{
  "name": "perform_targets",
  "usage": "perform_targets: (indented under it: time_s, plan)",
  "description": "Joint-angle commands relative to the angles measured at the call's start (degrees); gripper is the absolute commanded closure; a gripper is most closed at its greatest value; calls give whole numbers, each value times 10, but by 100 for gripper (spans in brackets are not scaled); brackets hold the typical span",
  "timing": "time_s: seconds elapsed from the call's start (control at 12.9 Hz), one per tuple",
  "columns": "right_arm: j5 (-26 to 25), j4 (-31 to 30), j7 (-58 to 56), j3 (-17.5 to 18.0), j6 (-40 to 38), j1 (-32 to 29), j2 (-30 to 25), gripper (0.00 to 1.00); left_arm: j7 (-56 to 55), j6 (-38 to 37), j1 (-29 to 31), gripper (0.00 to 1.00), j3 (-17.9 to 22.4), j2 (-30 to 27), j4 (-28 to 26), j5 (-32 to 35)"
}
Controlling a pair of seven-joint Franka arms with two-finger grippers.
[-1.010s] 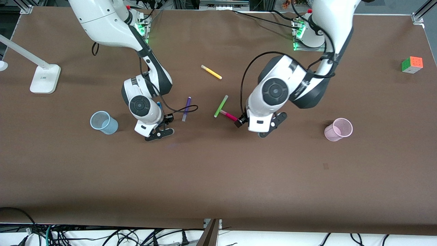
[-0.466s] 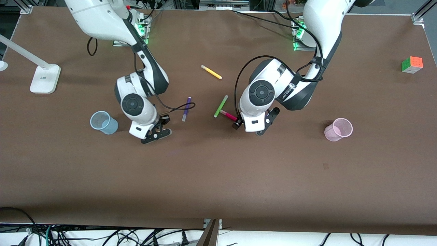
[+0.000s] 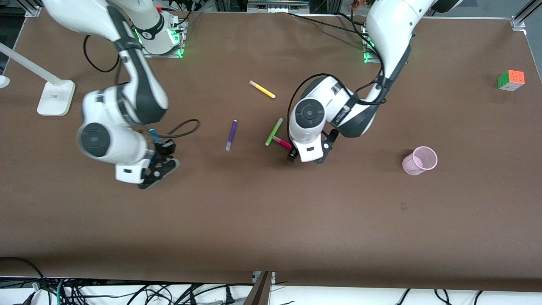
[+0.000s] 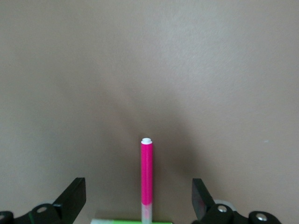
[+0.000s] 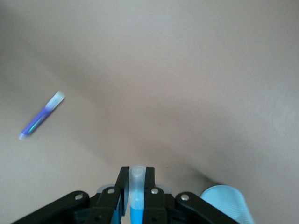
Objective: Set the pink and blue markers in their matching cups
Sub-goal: 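Lift the blue marker toward the blue cup while the left gripper grasps the pink marker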
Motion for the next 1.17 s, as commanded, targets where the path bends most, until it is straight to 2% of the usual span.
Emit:
perform_targets:
  time_s: [0.0,0.39,0.78,0.85,1.09]
  plan:
    - [68,3,-159,6,-38,-50,-12,91,-16,52,-18,0,4,-4,-46,21]
    - [160,1,-441,6,-59,-131,-3,91,-50,122,-29,0,5,35,-50,21]
    - [271,-1,-645,7,-120,-204,33,91,-75,149,-31,0,6,60,-50,21]
    - [287,-1,-668,6,-137,-217,39,91,-76,151,-31,1,6,62,-50,21]
    - [292,-3,-722,6,-162,-241,48,91,-79,158,-42,9,8,74,-50,32]
